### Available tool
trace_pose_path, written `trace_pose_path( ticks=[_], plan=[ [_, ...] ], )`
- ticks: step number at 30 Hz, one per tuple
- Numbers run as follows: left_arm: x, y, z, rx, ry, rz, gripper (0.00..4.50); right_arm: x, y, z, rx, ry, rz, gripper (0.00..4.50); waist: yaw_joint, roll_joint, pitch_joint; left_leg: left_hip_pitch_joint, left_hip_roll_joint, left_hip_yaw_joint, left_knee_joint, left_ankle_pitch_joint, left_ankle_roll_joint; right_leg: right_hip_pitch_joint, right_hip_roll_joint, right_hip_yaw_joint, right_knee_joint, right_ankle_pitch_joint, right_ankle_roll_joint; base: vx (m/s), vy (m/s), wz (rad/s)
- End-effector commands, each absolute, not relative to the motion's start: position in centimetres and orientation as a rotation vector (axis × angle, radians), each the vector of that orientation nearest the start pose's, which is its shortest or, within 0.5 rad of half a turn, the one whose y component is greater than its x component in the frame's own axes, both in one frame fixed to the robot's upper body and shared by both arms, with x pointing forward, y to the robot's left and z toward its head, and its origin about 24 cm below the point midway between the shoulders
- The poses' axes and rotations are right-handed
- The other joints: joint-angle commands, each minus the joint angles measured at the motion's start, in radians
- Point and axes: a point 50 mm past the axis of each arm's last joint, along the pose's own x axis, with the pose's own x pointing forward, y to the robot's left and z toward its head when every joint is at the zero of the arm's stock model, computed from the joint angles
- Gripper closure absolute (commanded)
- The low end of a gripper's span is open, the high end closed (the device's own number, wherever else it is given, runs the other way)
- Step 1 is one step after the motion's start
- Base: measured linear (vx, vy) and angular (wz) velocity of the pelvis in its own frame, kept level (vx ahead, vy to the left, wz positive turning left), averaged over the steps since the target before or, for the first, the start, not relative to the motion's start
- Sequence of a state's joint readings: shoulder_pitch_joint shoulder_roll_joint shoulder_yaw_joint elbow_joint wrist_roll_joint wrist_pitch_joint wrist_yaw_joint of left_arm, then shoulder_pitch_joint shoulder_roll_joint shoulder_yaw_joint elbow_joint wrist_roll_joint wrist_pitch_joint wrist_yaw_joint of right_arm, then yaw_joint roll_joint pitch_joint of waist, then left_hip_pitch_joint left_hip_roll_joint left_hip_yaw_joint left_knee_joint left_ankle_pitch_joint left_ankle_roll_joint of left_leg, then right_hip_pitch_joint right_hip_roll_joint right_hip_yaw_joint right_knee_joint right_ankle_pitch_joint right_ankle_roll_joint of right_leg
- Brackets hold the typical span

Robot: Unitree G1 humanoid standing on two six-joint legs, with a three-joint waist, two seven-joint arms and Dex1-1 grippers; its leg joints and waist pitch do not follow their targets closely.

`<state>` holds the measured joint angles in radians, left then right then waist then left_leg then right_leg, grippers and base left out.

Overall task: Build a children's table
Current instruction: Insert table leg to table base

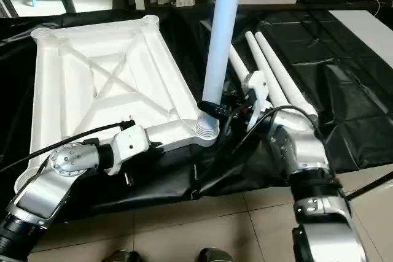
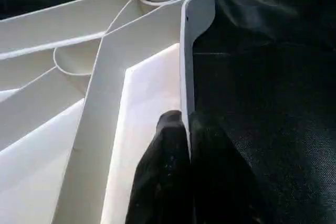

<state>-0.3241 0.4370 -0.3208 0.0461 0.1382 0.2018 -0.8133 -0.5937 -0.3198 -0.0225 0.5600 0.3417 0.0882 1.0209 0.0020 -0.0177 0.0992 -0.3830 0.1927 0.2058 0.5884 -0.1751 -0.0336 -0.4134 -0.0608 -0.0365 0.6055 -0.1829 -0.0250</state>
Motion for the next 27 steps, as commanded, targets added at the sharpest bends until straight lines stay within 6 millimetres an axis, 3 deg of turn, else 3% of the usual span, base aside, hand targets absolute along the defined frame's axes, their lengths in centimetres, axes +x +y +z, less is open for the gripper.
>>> trace_pose_path(
  ticks=[1, 3, 4, 5, 6, 7, 8, 10, 13, 16, 18, 19, 23, 25, 26, 27],
  plan=[
    [27.8, 12.0, 5.1, 0.655, 0.304, -1.035, 4.50, 34.0, -16.4, 8.1, 0.045, 0.108, 0.878, 2.66, 0.000, -0.003, -0.063, 0.026, 0.044, -0.019, -0.064, -0.212, 0.048, 0.038, -0.068, 0.041, -0.076, -0.236, -0.230, 0.000, 0.000, 0.00],
    [27.9, 11.9, 5.0, 0.653, 0.314, -1.015, 4.50, 34.1, -16.3, 7.9, 0.044, 0.110, 0.839, 2.66, -0.002, -0.001, -0.060, 0.030, 0.044, -0.022, -0.068, -0.270, 0.015, 0.032, -0.069, 0.042, -0.084, -0.332, -0.199, 0.000, 0.000, 0.00],
    [28.8, 11.3, 5.3, 0.622, 0.321, -0.937, 4.50, 34.7, -15.8, 7.0, 0.048, 0.131, 0.686, 2.66, -0.007, -0.001, -0.056, 0.028, 0.044, -0.020, -0.069, -0.278, 0.006, 0.025, -0.069, 0.045, -0.085, -0.347, -0.195, 0.000, 0.000, 0.00],
    [28.8, 11.3, 5.3, 0.622, 0.321, -0.937, 4.50, 34.7, -15.8, 7.0, 0.048, 0.131, 0.686, 2.66, -0.007, 0.000, -0.054, 0.031, 0.041, -0.025, -0.073, -0.308, -0.015, 0.024, -0.069, 0.041, -0.091, -0.404, -0.174, 0.000, 0.000, 0.00],
    [30.4, 10.1, 5.8, 0.543, 0.343, -0.776, 4.50, 35.2, -14.3, 5.2, 0.054, 0.179, 0.446, 2.66, -0.008, -0.001, -0.056, 0.033, 0.040, -0.029, -0.073, -0.323, -0.023, 0.025, -0.069, 0.039, -0.091, -0.422, -0.167, -0.054, 0.011, -0.04],
    [30.9, 9.7, 6.0, 0.518, 0.347, -0.728, 4.50, 35.2, -13.5, 4.7, 0.066, 0.199, 0.392, 2.66, -0.016, -0.001, -0.046, 0.038, 0.040, -0.029, -0.077, -0.369, -0.052, 0.011, -0.068, 0.039, -0.101, -0.483, -0.151, -0.054, 0.011, -0.04],
    [31.4, 9.3, 6.1, 0.497, 0.351, -0.688, 4.50, 35.1, -12.8, 4.3, 0.081, 0.217, 0.356, 2.66, -0.022, -0.005, -0.049, 0.041, 0.034, -0.035, -0.075, -0.410, -0.066, 0.011, -0.070, 0.034, -0.106, -0.547, -0.126, -0.062, 0.017, -0.06],
    [31.6, 9.1, 6.3, 0.480, 0.348, -0.665, 4.50, 35.0, -12.0, 3.9, 0.100, 0.235, 0.338, 2.66, -0.029, -0.003, -0.050, 0.038, 0.031, -0.043, -0.076, -0.439, -0.056, 0.014, -0.073, 0.028, -0.117, -0.590, -0.086, -0.061, 0.023, -0.09],
    [32.2, 8.5, 6.7, 0.430, 0.355, -0.620, 4.50, 34.5, -9.6, 3.2, 0.130, 0.266, 0.285, 2.66, -0.036, 0.003, -0.041, 0.038, 0.030, -0.048, -0.084, -0.487, -0.054, 0.006, -0.067, 0.021, -0.126, -0.587, -0.064, 0.000, 0.000, 0.00],
    [32.5, 8.8, 6.9, 0.420, 0.367, -0.586, 4.50, 34.1, -7.6, 3.1, 0.109, 0.252, 0.268, 2.66, -0.046, 0.010, -0.037, 0.048, 0.029, -0.064, -0.094, -0.596, -0.067, 0.007, -0.066, 0.005, -0.137, -0.591, -0.040, 0.000, 0.000, 0.00],
    [32.5, 8.9, 6.9, 0.425, 0.369, -0.581, 4.50, 34.1, -7.3, 3.2, 0.103, 0.245, 0.267, 2.66, -0.051, 0.012, -0.038, 0.053, 0.030, -0.068, -0.099, -0.630, -0.072, 0.009, -0.063, 0.003, -0.137, -0.549, -0.046, 0.000, 0.000, 0.00],
    [32.4, 9.3, 6.9, 0.430, 0.372, -0.579, 4.50, 34.0, -7.0, 3.2, 0.120, 0.242, 0.281, 2.66, -0.050, 0.020, -0.037, 0.051, 0.029, -0.070, -0.102, -0.635, -0.072, 0.010, -0.063, 0.004, -0.136, -0.525, -0.050, 0.000, 0.000, 0.00],
    [31.9, 10.4, 6.5, 0.452, 0.396, -0.596, 4.50, 34.3, -6.9, 4.9, 0.193, 0.133, 0.399, 2.66, -0.056, 0.012, -0.038, 0.049, 0.026, -0.072, -0.105, -0.642, -0.056, 0.008, -0.066, 0.012, -0.132, -0.465, -0.076, 0.000, 0.000, 0.00],
    [31.7, 10.7, 6.4, 0.454, 0.400, -0.612, 4.50, 34.4, -7.6, 5.5, 0.198, 0.098, 0.431, 2.66, -0.055, 0.012, -0.047, 0.033, 0.028, -0.068, -0.105, -0.553, -0.033, 0.023, -0.075, 0.021, -0.120, -0.390, -0.103, 0.000, 0.000, 0.00],
    [31.6, 10.8, 6.3, 0.452, 0.404, -0.616, 4.50, 34.4, -7.9, 5.6, 0.198, 0.089, 0.436, 2.31, -0.054, 0.011, -0.049, 0.029, 0.028, -0.065, -0.105, -0.514, -0.026, 0.027, -0.076, 0.025, -0.117, -0.349, -0.116, 0.052, 0.005, 0.00],
    [31.5, 10.9, 6.3, 0.462, 0.399, -0.629, 4.50, 34.5, -8.5, 6.1, 0.190, 0.064, 0.450, 2.31, -0.050, 0.010, -0.051, 0.025, 0.030, -0.056, -0.102, -0.433, -0.004, 0.030, -0.076, 0.030, -0.110, -0.267, -0.151, 0.000, 0.000, 0.00]
  ],
)
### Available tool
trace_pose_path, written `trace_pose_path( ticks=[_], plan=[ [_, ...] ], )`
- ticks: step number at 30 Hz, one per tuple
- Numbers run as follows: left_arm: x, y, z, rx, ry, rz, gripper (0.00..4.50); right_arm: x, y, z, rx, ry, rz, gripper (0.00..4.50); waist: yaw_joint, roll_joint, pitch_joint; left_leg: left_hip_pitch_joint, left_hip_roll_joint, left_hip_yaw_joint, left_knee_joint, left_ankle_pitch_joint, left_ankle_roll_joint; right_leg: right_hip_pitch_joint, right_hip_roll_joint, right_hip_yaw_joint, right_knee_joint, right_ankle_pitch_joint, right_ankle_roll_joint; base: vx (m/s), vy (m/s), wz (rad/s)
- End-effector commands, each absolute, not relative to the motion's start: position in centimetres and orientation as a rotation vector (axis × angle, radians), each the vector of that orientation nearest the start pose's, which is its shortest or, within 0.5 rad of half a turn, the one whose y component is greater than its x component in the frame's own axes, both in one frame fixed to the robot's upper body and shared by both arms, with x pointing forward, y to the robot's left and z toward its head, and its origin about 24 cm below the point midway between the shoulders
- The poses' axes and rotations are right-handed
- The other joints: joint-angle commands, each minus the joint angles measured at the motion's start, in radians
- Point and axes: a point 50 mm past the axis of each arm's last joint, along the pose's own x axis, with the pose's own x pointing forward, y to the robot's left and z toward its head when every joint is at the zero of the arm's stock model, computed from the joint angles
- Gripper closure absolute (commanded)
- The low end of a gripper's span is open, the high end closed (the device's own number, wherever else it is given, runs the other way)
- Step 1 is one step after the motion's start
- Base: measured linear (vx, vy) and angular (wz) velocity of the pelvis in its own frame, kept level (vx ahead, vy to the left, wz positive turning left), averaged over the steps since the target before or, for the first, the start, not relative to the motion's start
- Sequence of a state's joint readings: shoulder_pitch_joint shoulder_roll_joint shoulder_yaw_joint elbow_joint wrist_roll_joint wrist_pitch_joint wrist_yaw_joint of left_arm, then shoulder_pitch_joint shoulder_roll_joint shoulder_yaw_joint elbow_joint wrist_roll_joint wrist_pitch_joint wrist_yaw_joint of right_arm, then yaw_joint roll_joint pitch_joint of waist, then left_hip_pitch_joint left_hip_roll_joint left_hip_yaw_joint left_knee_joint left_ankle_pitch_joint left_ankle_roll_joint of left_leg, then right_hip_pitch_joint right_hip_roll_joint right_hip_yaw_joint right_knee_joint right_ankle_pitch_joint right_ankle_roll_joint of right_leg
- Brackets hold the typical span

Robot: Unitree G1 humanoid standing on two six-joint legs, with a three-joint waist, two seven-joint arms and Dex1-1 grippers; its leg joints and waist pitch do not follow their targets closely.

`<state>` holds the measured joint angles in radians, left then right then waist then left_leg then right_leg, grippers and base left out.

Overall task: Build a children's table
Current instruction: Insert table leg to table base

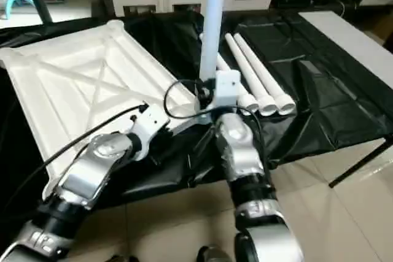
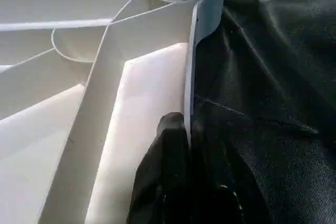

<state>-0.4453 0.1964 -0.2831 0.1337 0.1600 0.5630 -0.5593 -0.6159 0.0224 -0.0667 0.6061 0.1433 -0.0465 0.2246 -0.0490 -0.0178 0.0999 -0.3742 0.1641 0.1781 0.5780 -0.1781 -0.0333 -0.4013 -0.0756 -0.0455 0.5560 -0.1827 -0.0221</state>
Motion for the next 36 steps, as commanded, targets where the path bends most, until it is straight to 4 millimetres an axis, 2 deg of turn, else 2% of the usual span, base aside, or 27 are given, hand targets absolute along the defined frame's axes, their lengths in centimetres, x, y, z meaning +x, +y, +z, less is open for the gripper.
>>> trace_pose_path(
  ticks=[1, 2, 3, 5, 6, 9, 10, 11, 12, 13, 14, 15, 17, 18, 20, 22, 26, 27, 36],
  plan=[
    [31.4, 11.0, 6.3, 0.466, 0.394, -0.639, 4.50, 34.6, -8.8, 6.3, 0.184, 0.052, 0.457, 2.10, 0.001, 0.008, -0.052, 0.013, 0.058, -0.027, -0.091, -0.414, 0.004, 0.021, -0.061, 0.039, -0.059, -0.261, -0.159, 0.000, 0.000, 0.00],
    [31.1, 11.1, 6.1, 0.473, 0.394, -0.669, 4.50, 34.7, -9.7, 6.9, 0.173, 0.024, 0.497, 2.10, 0.003, 0.009, -0.053, 0.013, 0.057, -0.025, -0.089, -0.403, 0.012, 0.022, -0.062, 0.041, -0.059, -0.262, -0.163, 0.000, 0.000, 0.00],
    [30.9, 11.3, 6.1, 0.478, 0.398, -0.685, 4.50, 34.7, -10.2, 7.3, 0.169, 0.009, 0.525, 1.90, 0.005, 0.008, -0.054, 0.014, 0.059, -0.022, -0.086, -0.382, 0.032, 0.024, -0.063, 0.042, -0.060, -0.271, -0.172, 0.000, 0.000, 0.00],
    [30.5, 11.5, 6.0, 0.493, 0.380, -0.728, 4.50, 34.7, -11.1, 8.1, 0.165, -0.013, 0.580, 1.76, 0.006, 0.008, -0.053, 0.012, 0.059, -0.022, -0.085, -0.372, 0.038, 0.025, -0.062, 0.042, -0.059, -0.269, -0.176, 0.000, 0.000, 0.00],
    [30.0, 11.7, 6.0, 0.506, 0.369, -0.781, 4.50, 34.6, -12.1, 8.9, 0.143, -0.036, 0.666, 1.62, 0.006, 0.007, -0.060, 0.003, 0.060, -0.023, -0.083, -0.322, 0.053, 0.035, -0.064, 0.040, -0.054, -0.256, -0.189, 0.000, 0.000, 0.00],
    [29.5, 11.9, 5.9, 0.514, 0.365, -0.827, 4.50, 34.4, -12.9, 9.4, 0.109, -0.046, 0.736, 1.40, 0.009, 0.008, -0.067, 0.005, 0.062, -0.016, -0.073, -0.242, 0.089, 0.033, -0.061, 0.039, -0.047, -0.175, -0.225, 0.000, 0.000, 0.00],
    [28.9, 12.0, 5.8, 0.522, 0.359, -0.878, 4.50, 34.3, -13.9, 9.9, 0.070, -0.054, 0.788, 1.30, 0.011, 0.010, -0.068, 0.003, 0.062, -0.012, -0.068, -0.189, 0.104, 0.032, -0.062, 0.040, -0.040, -0.117, -0.246, 0.000, 0.000, 0.00],
    [28.8, 12.0, 5.8, 0.523, 0.359, -0.892, 4.50, 34.3, -14.2, 10.0, 0.063, -0.054, 0.799, 1.30, 0.013, 0.006, -0.071, 0.002, 0.062, -0.011, -0.065, -0.166, 0.115, 0.035, -0.061, 0.039, -0.036, -0.088, -0.256, 0.000, 0.000, 0.00],
    [28.4, 12.1, 5.8, 0.525, 0.355, -0.925, 4.50, 34.2, -14.9, 10.3, 0.045, -0.050, 0.819, 1.18, 0.016, 0.004, -0.069, -0.001, 0.064, -0.008, -0.062, -0.125, 0.138, 0.035, -0.059, 0.037, -0.028, -0.036, -0.272, 0.000, 0.000, 0.00],
    [28.3, 12.2, 5.8, 0.526, 0.353, -0.938, 4.50, 34.2, -15.1, 10.3, 0.037, -0.049, 0.824, 1.08, 0.019, 0.004, -0.068, 0.002, 0.064, -0.007, -0.062, -0.125, 0.142, 0.034, -0.058, 0.037, -0.027, -0.036, -0.276, 0.000, 0.000, 0.00],
    [27.9, 12.2, 5.8, 0.528, 0.341, -0.986, 4.50, 34.3, -16.1, 10.5, 0.009, -0.041, 0.831, 1.03, 0.021, 0.000, -0.069, 0.003, 0.064, -0.005, -0.060, -0.123, 0.144, 0.035, -0.058, 0.037, -0.028, -0.041, -0.279, 0.000, 0.000, 0.00],
    [27.5, 12.2, 5.8, 0.534, 0.340, -1.017, 4.50, 34.3, -17.0, 10.7, -0.001, -0.032, 0.843, 1.01, 0.028, 0.003, -0.069, 0.005, 0.064, -0.005, -0.060, -0.121, 0.145, 0.035, -0.059, 0.037, -0.027, -0.053, -0.281, 0.000, 0.000, 0.00],
    [27.3, 12.3, 5.7, 0.542, 0.339, -1.036, 4.50, 34.2, -17.5, 10.9, -0.004, -0.027, 0.862, 0.97, 0.031, 0.003, -0.066, 0.005, 0.064, -0.002, -0.061, -0.138, 0.143, 0.031, -0.057, 0.038, -0.028, -0.078, -0.277, 0.000, 0.000, 0.00],
    [27.1, 12.3, 5.6, 0.549, 0.338, -1.052, 4.50, 34.1, -18.0, 11.0, -0.003, -0.021, 0.890, 0.97, 0.032, -0.002, -0.065, 0.007, 0.065, -0.004, -0.062, -0.159, 0.134, 0.032, -0.058, 0.037, -0.031, -0.121, -0.270, 0.000, 0.000, 0.00],
    [26.8, 12.2, 5.5, 0.551, 0.334, -1.075, 4.50, 33.9, -18.4, 11.2, -0.003, -0.017, 0.916, 0.97, 0.034, -0.001, -0.063, 0.012, 0.068, -0.003, -0.064, -0.189, 0.118, 0.028, -0.057, 0.038, -0.035, -0.169, -0.259, 0.000, 0.000, 0.00],
    [26.4, 12.1, 5.5, 0.545, 0.328, -1.104, 4.50, 33.6, -18.5, 11.3, 0.008, -0.002, 0.969, 0.97, 0.034, -0.004, -0.064, 0.012, 0.068, 0.000, -0.065, -0.203, 0.105, 0.026, -0.056, 0.039, -0.036, -0.197, -0.246, 0.000, 0.000, 0.00],
    [26.1, 11.7, 5.5, 0.538, 0.318, -1.149, 4.50, 33.3, -18.4, 11.0, 0.019, 0.037, 1.042, 0.97, 0.034, -0.006, -0.064, 0.013, 0.068, 0.002, -0.063, -0.201, 0.106, 0.024, -0.057, 0.042, -0.037, -0.209, -0.238, 0.000, 0.000, 0.00],
    [26.0, 11.6, 5.5, 0.542, 0.313, -1.164, 4.50, 33.1, -18.3, 10.8, 0.011, 0.062, 1.079, 0.97, 0.037, -0.009, -0.065, 0.014, 0.068, 0.003, -0.062, -0.202, 0.106, 0.023, -0.057, 0.042, -0.038, -0.222, -0.235, 0.000, 0.000, 0.00],
    [26.0, 11.4, 5.6, 0.548, 0.302, -1.193, 4.50, 33.0, -18.6, 10.4, 0.028, 0.104, 1.118, 0.97, 0.050, -0.010, -0.067, 0.014, 0.068, 0.004, -0.059, -0.168, 0.110, 0.023, -0.058, 0.042, -0.035, -0.212, -0.231, 0.000, 0.000, 0.00]
  ],
)
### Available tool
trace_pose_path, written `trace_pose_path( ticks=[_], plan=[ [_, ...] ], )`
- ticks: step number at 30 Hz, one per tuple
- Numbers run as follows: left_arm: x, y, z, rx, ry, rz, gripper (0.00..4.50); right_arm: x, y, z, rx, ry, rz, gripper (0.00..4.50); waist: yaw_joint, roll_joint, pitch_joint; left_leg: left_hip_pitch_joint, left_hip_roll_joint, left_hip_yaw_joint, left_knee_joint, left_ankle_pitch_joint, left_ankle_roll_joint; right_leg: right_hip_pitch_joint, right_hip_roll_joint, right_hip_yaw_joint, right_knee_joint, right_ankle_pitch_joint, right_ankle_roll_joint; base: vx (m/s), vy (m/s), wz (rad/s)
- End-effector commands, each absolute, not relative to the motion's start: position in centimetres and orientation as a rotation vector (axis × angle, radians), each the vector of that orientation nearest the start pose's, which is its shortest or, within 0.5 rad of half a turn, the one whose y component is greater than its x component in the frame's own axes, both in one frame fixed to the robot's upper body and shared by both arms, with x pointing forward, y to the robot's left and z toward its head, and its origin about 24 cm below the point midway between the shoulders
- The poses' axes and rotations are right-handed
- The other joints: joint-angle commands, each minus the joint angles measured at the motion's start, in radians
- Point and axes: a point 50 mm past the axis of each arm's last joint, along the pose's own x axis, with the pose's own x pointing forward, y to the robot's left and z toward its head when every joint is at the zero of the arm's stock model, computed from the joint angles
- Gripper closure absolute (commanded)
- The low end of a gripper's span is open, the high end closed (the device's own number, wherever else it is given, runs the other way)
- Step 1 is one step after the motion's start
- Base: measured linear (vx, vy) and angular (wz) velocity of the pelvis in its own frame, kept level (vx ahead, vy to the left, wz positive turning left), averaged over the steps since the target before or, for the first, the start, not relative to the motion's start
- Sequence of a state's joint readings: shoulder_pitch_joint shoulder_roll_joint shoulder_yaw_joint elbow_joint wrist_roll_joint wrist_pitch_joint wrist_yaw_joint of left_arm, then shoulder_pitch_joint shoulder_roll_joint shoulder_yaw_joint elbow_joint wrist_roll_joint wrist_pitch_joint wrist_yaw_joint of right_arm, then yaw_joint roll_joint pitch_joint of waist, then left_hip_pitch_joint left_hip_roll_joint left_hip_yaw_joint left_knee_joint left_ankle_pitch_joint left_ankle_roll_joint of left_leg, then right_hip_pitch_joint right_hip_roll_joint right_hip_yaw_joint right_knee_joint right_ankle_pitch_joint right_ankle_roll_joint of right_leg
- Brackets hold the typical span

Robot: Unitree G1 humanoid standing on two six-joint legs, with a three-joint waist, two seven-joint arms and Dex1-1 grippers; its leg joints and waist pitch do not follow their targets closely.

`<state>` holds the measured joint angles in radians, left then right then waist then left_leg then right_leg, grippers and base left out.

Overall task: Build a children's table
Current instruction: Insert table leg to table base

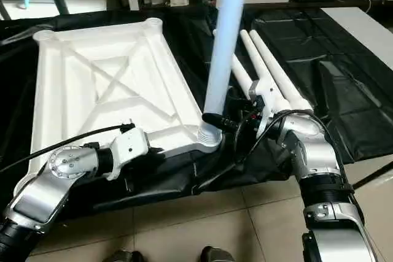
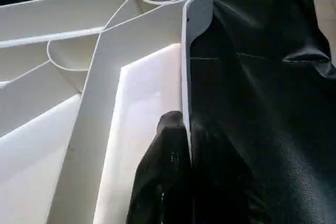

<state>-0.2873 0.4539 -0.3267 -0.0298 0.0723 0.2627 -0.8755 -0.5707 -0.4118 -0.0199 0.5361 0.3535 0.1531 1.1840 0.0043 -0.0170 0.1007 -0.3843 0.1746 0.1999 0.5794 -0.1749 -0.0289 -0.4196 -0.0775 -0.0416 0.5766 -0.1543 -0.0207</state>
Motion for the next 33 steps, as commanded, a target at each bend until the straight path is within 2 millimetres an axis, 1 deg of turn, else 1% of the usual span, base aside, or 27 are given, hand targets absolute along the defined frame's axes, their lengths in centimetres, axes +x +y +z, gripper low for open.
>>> trace_pose_path(
  ticks=[1, 2, 4, 5, 6, 7, 9, 10, 11, 13, 14, 16, 17, 19, 20, 23, 27, 29, 30, 33],
  plan=[
    [26.0, 11.4, 5.6, 0.554, 0.303, -1.194, 4.50, 32.9, -18.7, 10.2, 0.032, 0.115, 1.122, 0.97, -0.002, -0.007, -0.069, 0.024, 0.057, -0.018, -0.060, -0.165, 0.107, 0.042, -0.056, 0.038, -0.054, -0.231, -0.234, 0.000, 0.000, 0.00],
    [26.0, 11.4, 5.6, 0.556, 0.305, -1.195, 4.50, 32.8, -18.7, 10.2, 0.033, 0.121, 1.125, 1.13, -0.002, -0.009, -0.069, 0.024, 0.056, -0.017, -0.060, -0.158, 0.109, 0.044, -0.055, 0.038, -0.053, -0.218, -0.237, 0.000, 0.000, 0.00],
    [26.1, 11.4, 5.6, 0.558, 0.305, -1.195, 4.50, 32.8, -18.8, 10.1, 0.036, 0.126, 1.122, 1.13, -0.003, -0.010, -0.070, 0.021, 0.056, -0.017, -0.058, -0.150, 0.114, 0.046, -0.056, 0.038, -0.051, -0.208, -0.240, 0.000, 0.000, 0.00],
    [26.1, 11.4, 5.5, 0.560, 0.305, -1.194, 4.50, 32.8, -18.9, 9.9, 0.040, 0.136, 1.118, 1.13, -0.002, -0.008, -0.070, 0.022, 0.056, -0.018, -0.059, -0.151, 0.114, 0.045, -0.056, 0.038, -0.052, -0.209, -0.241, 0.000, 0.000, 0.00],
    [26.2, 11.4, 5.5, 0.566, 0.306, -1.195, 4.50, 32.8, -18.9, 9.7, 0.044, 0.148, 1.111, 1.25, -0.002, -0.009, -0.070, 0.023, 0.056, -0.017, -0.058, -0.150, 0.115, 0.045, -0.055, 0.037, -0.052, -0.207, -0.243, 0.000, 0.000, 0.00],
    [26.2, 11.4, 5.5, 0.569, 0.307, -1.196, 4.50, 32.8, -18.9, 9.6, 0.044, 0.151, 1.109, 1.43, -0.002, -0.008, -0.070, 0.024, 0.056, -0.017, -0.058, -0.156, 0.112, 0.044, -0.056, 0.037, -0.053, -0.215, -0.246, 0.000, 0.000, 0.00],
    [26.2, 11.4, 5.5, 0.573, 0.306, -1.199, 4.50, 32.8, -18.9, 9.5, 0.053, 0.157, 1.106, 1.60, -0.002, -0.009, -0.070, 0.023, 0.056, -0.017, -0.058, -0.159, 0.110, 0.045, -0.055, 0.037, -0.053, -0.219, -0.245, 0.000, 0.000, 0.00],
    [26.2, 11.3, 5.4, 0.577, 0.305, -1.200, 4.50, 32.8, -18.8, 9.3, 0.058, 0.163, 1.103, 1.60, -0.003, -0.009, -0.070, 0.023, 0.057, -0.018, -0.058, -0.166, 0.108, 0.044, -0.055, 0.037, -0.053, -0.228, -0.242, 0.000, 0.000, 0.00],
    [26.2, 11.2, 5.4, 0.580, 0.304, -1.200, 4.50, 32.8, -18.8, 9.2, 0.060, 0.166, 1.102, 1.86, -0.002, -0.010, -0.070, 0.023, 0.057, -0.018, -0.058, -0.169, 0.106, 0.044, -0.055, 0.037, -0.054, -0.233, -0.240, 0.000, 0.000, 0.00],
    [26.3, 11.2, 5.4, 0.587, 0.300, -1.195, 4.50, 32.8, -18.8, 9.1, 0.069, 0.170, 1.105, 1.93, -0.002, -0.009, -0.069, 0.024, 0.057, -0.018, -0.058, -0.179, 0.100, 0.043, -0.056, 0.037, -0.056, -0.248, -0.237, 0.000, 0.000, 0.00],
    [26.4, 11.1, 5.4, 0.590, 0.297, -1.190, 4.50, 32.8, -18.7, 9.1, 0.073, 0.171, 1.104, 1.96, -0.003, -0.012, -0.069, 0.024, 0.057, -0.018, -0.058, -0.182, 0.099, 0.044, -0.056, 0.037, -0.056, -0.251, -0.236, 0.000, 0.000, 0.00],
    [26.4, 11.1, 5.4, 0.591, 0.297, -1.186, 4.50, 32.7, -18.7, 9.1, 0.075, 0.171, 1.104, 2.27, -0.003, -0.010, -0.068, 0.024, 0.058, -0.019, -0.060, -0.194, 0.093, 0.042, -0.056, 0.036, -0.057, -0.269, -0.230, 0.000, 0.000, 0.00],
    [26.5, 11.1, 5.4, 0.595, 0.296, -1.182, 4.50, 32.8, -18.7, 9.0, 0.084, 0.167, 1.101, 2.37, -0.004, -0.012, -0.069, 0.024, 0.057, -0.020, -0.059, -0.198, 0.087, 0.043, -0.057, 0.037, -0.057, -0.276, -0.226, 0.000, 0.000, 0.00],
    [26.5, 11.1, 5.4, 0.597, 0.295, -1.181, 4.50, 32.7, -18.6, 9.0, 0.093, 0.166, 1.102, 2.41, -0.003, -0.011, -0.070, 0.025, 0.058, -0.020, -0.059, -0.198, 0.085, 0.042, -0.057, 0.037, -0.057, -0.278, -0.224, 0.000, 0.000, 0.00],
    [26.5, 11.1, 5.3, 0.598, 0.295, -1.181, 4.50, 32.7, -18.6, 9.0, 0.099, 0.164, 1.102, 2.52, -0.003, -0.011, -0.070, 0.025, 0.058, -0.020, -0.059, -0.198, 0.085, 0.042, -0.057, 0.037, -0.057, -0.277, -0.225, 0.000, 0.000, 0.00],
    [26.5, 11.1, 5.3, 0.602, 0.294, -1.180, 4.50, 32.7, -18.6, 9.0, 0.121, 0.161, 1.099, 2.56, -0.003, -0.012, -0.073, 0.024, 0.057, -0.019, -0.057, -0.187, 0.088, 0.044, -0.057, 0.037, -0.055, -0.264, -0.227, 0.000, 0.000, 0.00],
    [26.4, 11.1, 5.2, 0.608, 0.293, -1.179, 4.50, 32.8, -18.7, 9.0, 0.168, 0.147, 1.075, 2.59, -0.002, -0.012, -0.075, 0.022, 0.057, -0.019, -0.055, -0.168, 0.099, 0.045, -0.057, 0.037, -0.052, -0.240, -0.235, 0.000, 0.000, 0.00],
    [26.4, 11.1, 5.2, 0.609, 0.292, -1.179, 4.50, 32.8, -18.7, 9.0, 0.178, 0.143, 1.070, 2.59, -0.002, -0.011, -0.075, 0.023, 0.057, -0.019, -0.055, -0.175, 0.096, 0.045, -0.058, 0.036, -0.053, -0.250, -0.234, 0.000, 0.000, 0.00],
    [26.4, 11.0, 5.2, 0.610, 0.292, -1.179, 4.50, 32.8, -18.7, 9.0, 0.188, 0.140, 1.064, 2.59, -0.003, -0.012, -0.075, 0.022, 0.057, -0.019, -0.055, -0.176, 0.095, 0.045, -0.057, 0.036, -0.053, -0.253, -0.233, 0.000, 0.000, 0.00],
    [26.4, 11.0, 5.0, 0.615, 0.292, -1.179, 4.50, 33.1, -18.7, 9.0, 0.245, 0.117, 1.015, 2.59, -0.004, -0.011, -0.076, 0.021, 0.057, -0.020, -0.055, -0.178, 0.091, 0.045, -0.058, 0.036, -0.053, -0.258, -0.230, 0.000, 0.000, 0.00]
  ],
)
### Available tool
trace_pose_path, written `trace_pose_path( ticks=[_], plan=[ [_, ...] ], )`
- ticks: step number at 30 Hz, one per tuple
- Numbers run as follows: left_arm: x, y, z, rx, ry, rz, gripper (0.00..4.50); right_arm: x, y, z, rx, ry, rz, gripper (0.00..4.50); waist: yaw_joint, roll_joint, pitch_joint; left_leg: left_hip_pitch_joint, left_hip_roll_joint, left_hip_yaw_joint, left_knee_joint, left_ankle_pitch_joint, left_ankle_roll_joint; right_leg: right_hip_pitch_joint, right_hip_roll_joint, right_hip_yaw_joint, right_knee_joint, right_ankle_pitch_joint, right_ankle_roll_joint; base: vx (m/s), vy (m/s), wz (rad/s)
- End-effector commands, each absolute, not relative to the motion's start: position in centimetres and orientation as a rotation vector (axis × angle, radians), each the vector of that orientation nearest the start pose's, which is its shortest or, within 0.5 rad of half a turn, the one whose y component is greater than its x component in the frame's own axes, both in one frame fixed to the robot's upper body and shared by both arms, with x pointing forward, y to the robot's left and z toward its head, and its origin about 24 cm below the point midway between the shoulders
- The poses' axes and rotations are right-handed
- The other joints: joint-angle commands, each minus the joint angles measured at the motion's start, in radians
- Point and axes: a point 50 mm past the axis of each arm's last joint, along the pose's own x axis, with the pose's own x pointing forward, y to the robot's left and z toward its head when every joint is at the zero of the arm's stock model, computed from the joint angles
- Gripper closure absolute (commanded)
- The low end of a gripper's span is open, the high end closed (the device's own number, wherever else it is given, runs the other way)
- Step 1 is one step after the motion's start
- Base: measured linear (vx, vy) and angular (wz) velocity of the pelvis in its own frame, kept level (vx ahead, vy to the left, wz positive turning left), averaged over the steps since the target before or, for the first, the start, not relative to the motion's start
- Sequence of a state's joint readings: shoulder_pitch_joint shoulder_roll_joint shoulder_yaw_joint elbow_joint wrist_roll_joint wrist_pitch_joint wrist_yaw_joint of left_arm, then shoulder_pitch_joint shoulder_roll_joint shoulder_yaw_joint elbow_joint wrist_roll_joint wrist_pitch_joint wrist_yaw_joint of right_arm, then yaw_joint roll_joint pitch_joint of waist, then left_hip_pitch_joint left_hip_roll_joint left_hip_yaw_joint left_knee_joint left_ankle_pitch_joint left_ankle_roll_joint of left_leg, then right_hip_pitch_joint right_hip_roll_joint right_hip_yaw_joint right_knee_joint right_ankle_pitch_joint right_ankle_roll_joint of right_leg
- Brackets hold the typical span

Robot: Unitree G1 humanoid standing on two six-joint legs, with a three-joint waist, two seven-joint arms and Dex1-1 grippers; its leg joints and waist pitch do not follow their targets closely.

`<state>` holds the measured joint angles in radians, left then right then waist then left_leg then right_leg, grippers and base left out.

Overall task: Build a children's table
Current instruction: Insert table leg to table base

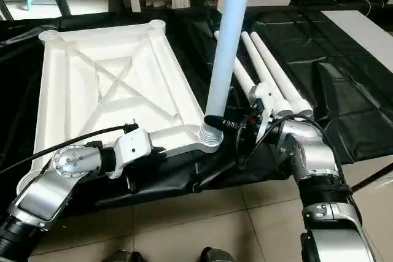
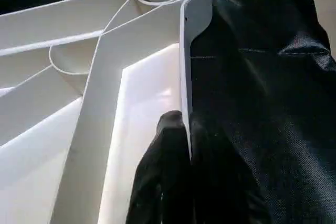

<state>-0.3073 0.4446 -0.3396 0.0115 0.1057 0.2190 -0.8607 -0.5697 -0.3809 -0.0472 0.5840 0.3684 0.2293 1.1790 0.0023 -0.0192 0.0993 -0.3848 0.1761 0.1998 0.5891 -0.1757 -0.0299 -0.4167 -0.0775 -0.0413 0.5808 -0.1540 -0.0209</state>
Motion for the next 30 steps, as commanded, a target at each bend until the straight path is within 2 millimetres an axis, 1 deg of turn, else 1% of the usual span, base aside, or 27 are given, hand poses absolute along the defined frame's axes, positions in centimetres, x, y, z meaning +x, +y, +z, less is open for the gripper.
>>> trace_pose_path(
  ticks=[1, 4, 6, 9, 16, 18, 19, 26, 29, 30],
  plan=[
    [26.4, 11.0, 5.0, 0.616, 0.293, -1.179, 4.50, 33.2, -18.7, 8.9, 0.263, 0.112, 1.000, 2.59, -0.003, -0.010, -0.074, 0.022, 0.055, -0.020, -0.065, -0.183, 0.089, 0.042, -0.058, 0.036, -0.058, -0.266, -0.229, 0.000, 0.000, 0.00],
    [26.3, 11.0, 5.0, 0.617, 0.293, -1.179, 4.50, 33.4, -18.8, 8.9, 0.302, 0.108, 0.958, 2.59, -0.003, -0.009, -0.072, 0.023, 0.056, -0.021, -0.067, -0.204, 0.080, 0.039, -0.058, 0.036, -0.061, -0.296, -0.222, 0.000, 0.000, 0.00],
    [26.3, 11.0, 4.9, 0.617, 0.293, -1.179, 4.50, 33.4, -18.9, 8.8, 0.324, 0.107, 0.940, 2.59, -0.003, -0.010, -0.071, 0.024, 0.055, -0.022, -0.067, -0.223, 0.066, 0.038, -0.058, 0.036, -0.063, -0.327, -0.212, 0.000, 0.000, 0.00],
    [26.3, 11.0, 4.9, 0.617, 0.293, -1.178, 4.50, 33.5, -18.9, 8.6, 0.346, 0.111, 0.916, 2.59, -0.004, -0.009, -0.071, 0.023, 0.055, -0.023, -0.068, -0.229, 0.059, 0.037, -0.058, 0.037, -0.063, -0.330, -0.205, 0.000, 0.000, 0.00],
    [26.2, 11.0, 4.8, 0.619, 0.294, -1.178, 4.50, 33.6, -18.9, 8.6, 0.373, 0.109, 0.884, 2.59, -0.007, -0.009, -0.071, 0.023, 0.054, -0.022, -0.068, -0.231, 0.059, 0.036, -0.057, 0.037, -0.063, -0.325, -0.206, 0.000, 0.000, 0.00],
    [26.2, 11.0, 4.8, 0.619, 0.295, -1.178, 4.50, 33.8, -19.0, 8.7, 0.385, 0.106, 0.868, 2.59, -0.008, -0.009, -0.071, 0.022, 0.054, -0.023, -0.068, -0.229, 0.058, 0.037, -0.058, 0.036, -0.063, -0.325, -0.206, 0.000, 0.000, 0.00],
    [26.2, 11.0, 4.8, 0.620, 0.296, -1.178, 4.50, 33.9, -19.2, 8.8, 0.388, 0.104, 0.856, 2.59, -0.009, -0.009, -0.069, 0.023, 0.054, -0.022, -0.069, -0.237, 0.058, 0.035, -0.058, 0.037, -0.065, -0.333, -0.205, 0.000, 0.000, 0.00],
    [26.2, 11.1, 4.8, 0.622, 0.297, -1.177, 4.50, 34.3, -19.5, 9.1, 0.415, 0.085, 0.811, 2.59, -0.011, -0.008, -0.069, 0.023, 0.054, -0.023, -0.069, -0.238, 0.057, 0.035, -0.058, 0.037, -0.065, -0.330, -0.207, 0.000, 0.000, 0.00],
    [26.2, 11.1, 4.8, 0.624, 0.298, -1.177, 4.50, 34.7, -20.0, 9.5, 0.457, 0.065, 0.764, 2.59, -0.013, -0.009, -0.069, 0.023, 0.054, -0.023, -0.068, -0.245, 0.056, 0.035, -0.058, 0.037, -0.066, -0.339, -0.208, 0.000, 0.000, 0.00],
    [26.2, 11.1, 4.8, 0.624, 0.298, -1.177, 4.50, 34.7, -20.0, 9.5, 0.460, 0.063, 0.761, 2.59, -0.015, -0.010, -0.067, 0.023, 0.053, -0.023, -0.069, -0.255, 0.054, 0.034, -0.058, 0.037, -0.067, -0.356, -0.204, 0.000, 0.000, 0.00]
  ],
)
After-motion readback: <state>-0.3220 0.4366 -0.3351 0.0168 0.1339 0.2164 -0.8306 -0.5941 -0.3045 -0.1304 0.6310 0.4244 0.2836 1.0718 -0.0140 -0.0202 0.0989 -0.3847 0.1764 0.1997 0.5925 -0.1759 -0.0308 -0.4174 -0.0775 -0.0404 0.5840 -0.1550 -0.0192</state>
